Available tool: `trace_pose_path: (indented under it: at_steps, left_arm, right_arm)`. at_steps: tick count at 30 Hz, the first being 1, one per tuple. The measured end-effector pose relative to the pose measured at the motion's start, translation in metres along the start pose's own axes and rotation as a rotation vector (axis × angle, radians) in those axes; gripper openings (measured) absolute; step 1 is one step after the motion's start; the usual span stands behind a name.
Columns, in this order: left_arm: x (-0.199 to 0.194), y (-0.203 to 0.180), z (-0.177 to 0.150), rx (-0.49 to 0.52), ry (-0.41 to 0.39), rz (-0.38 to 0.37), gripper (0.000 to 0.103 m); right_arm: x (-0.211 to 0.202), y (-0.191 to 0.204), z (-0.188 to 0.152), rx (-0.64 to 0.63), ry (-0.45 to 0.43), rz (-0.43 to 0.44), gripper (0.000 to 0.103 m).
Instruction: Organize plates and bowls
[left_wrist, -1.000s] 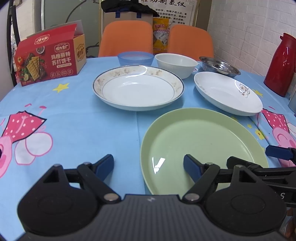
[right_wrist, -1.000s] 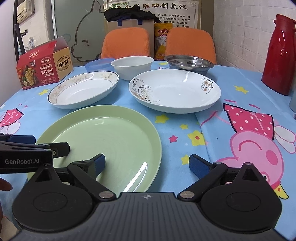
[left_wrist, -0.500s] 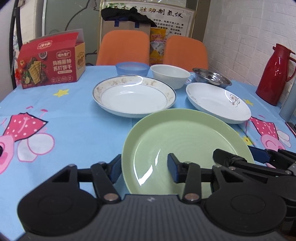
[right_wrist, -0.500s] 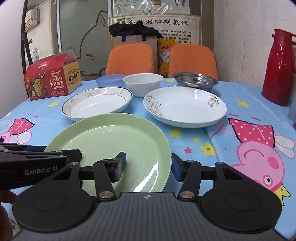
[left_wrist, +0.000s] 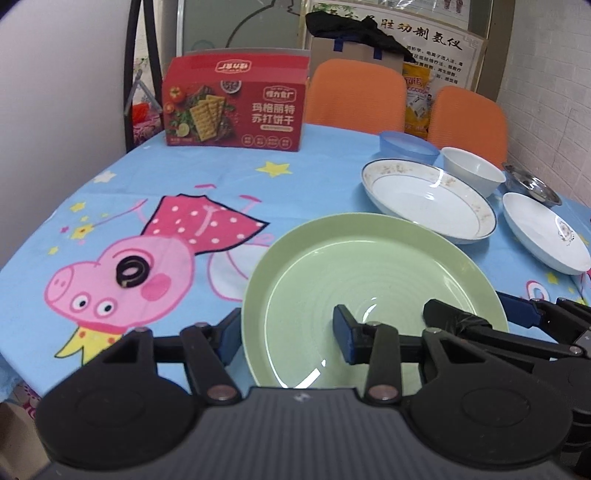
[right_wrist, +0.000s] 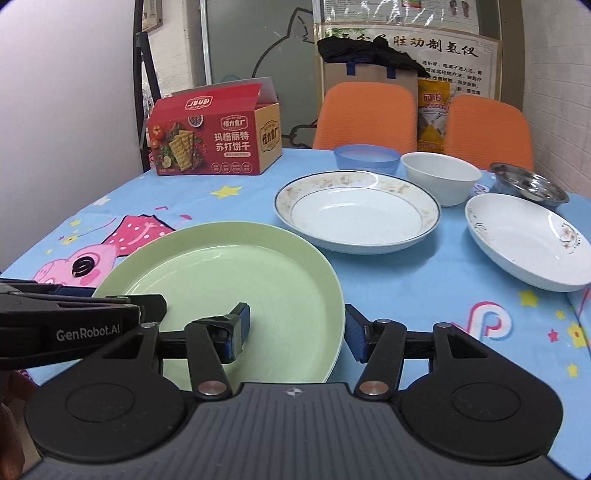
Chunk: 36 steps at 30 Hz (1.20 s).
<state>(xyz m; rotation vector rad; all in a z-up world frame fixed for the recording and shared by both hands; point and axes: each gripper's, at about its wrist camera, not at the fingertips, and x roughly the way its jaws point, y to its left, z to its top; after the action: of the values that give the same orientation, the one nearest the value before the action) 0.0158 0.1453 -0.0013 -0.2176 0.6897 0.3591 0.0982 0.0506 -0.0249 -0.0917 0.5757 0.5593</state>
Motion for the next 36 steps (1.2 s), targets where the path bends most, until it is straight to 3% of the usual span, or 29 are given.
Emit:
trace_pose_path:
  at_steps: [10, 12, 13, 16, 19, 28, 36]
  left_arm:
    - [0.022, 0.0, 0.001, -0.001, 0.007, -0.027, 0.044]
    - [0.021, 0.0, 0.001, 0.009, 0.002, -0.026, 0.048]
    - [0.021, 0.001, 0.002, 0.005, 0.011, -0.027, 0.056]
    - [0.012, 0.009, 0.011, -0.039, -0.014, -0.07, 0.065]
    - [0.005, 0.009, 0.023, -0.049, -0.051, -0.091, 0.073]
    - [0.022, -0.005, 0.055, -0.016, -0.035, -0.142, 0.075]
    - [0.074, -0.02, 0.103, 0.036, 0.027, -0.13, 0.075]
  right_arm:
    - [0.016, -0.002, 0.0, -0.01, 0.042, -0.019, 0.097]
    - [0.015, -0.006, -0.002, 0.005, 0.039, -0.001, 0.097]
    - [0.014, -0.009, -0.001, 0.017, 0.044, 0.007, 0.096]
    - [0.001, -0.023, 0.003, 0.079, 0.014, 0.046, 0.103]
    - [-0.015, -0.036, 0.009, 0.087, -0.043, -0.005, 0.103]
    - [-0.015, -0.085, 0.035, 0.098, -0.09, -0.1, 0.103]
    - [0.042, -0.102, 0.074, 0.056, -0.054, -0.06, 0.103]
